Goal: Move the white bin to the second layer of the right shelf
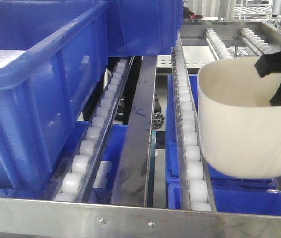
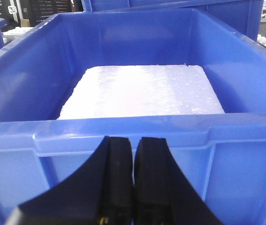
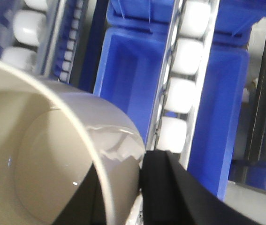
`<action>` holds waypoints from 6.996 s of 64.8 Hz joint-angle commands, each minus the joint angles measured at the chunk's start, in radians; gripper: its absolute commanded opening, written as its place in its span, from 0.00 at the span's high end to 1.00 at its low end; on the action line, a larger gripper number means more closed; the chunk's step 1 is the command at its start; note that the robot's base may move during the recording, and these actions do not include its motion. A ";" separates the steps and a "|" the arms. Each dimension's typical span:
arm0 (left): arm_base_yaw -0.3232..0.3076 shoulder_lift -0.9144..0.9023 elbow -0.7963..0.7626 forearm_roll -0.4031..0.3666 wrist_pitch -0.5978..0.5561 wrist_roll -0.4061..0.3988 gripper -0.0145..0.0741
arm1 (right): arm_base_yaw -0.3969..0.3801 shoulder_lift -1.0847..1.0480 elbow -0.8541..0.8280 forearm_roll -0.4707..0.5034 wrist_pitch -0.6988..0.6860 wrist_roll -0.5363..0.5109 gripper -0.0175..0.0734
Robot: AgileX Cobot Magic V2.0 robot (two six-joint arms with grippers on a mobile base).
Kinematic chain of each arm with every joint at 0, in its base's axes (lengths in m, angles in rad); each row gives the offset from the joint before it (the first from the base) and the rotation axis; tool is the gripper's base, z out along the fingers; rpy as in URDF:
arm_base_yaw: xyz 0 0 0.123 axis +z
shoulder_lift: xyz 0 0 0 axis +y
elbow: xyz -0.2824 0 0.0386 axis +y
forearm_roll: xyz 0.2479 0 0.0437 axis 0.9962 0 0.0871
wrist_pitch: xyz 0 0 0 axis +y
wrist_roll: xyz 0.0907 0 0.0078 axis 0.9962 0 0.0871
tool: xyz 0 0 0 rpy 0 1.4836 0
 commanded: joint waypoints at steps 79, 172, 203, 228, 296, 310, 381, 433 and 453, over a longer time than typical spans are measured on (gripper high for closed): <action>-0.004 -0.014 0.037 -0.005 -0.084 -0.004 0.74 | -0.004 0.021 -0.037 0.002 -0.107 -0.001 0.24; -0.004 -0.014 0.037 -0.005 -0.084 -0.004 0.74 | -0.216 -1.122 0.376 -0.061 -0.173 -0.001 0.75; -0.004 -0.014 0.037 -0.005 -0.084 -0.004 0.74 | -0.217 -1.163 0.400 -0.060 -0.178 -0.001 0.75; -0.004 -0.014 0.037 -0.005 -0.084 -0.004 0.74 | -0.217 -1.163 0.400 -0.061 -0.183 -0.001 0.75; -0.004 -0.014 0.037 -0.005 -0.084 -0.004 0.74 | -0.217 -1.371 0.763 -0.062 -0.392 -0.001 0.75; -0.004 -0.014 0.037 -0.005 -0.084 -0.004 0.74 | -0.217 -1.384 0.818 -0.062 -0.460 -0.001 0.75; -0.004 -0.014 0.037 -0.005 -0.084 -0.004 0.74 | -0.217 -1.438 0.821 -0.062 -0.411 -0.001 0.75; -0.004 -0.014 0.037 -0.005 -0.084 -0.004 0.74 | -0.217 -1.438 0.821 0.032 -0.410 -0.096 0.75; -0.004 -0.014 0.037 -0.005 -0.084 -0.004 0.74 | -0.217 -1.438 0.821 0.032 -0.410 -0.096 0.75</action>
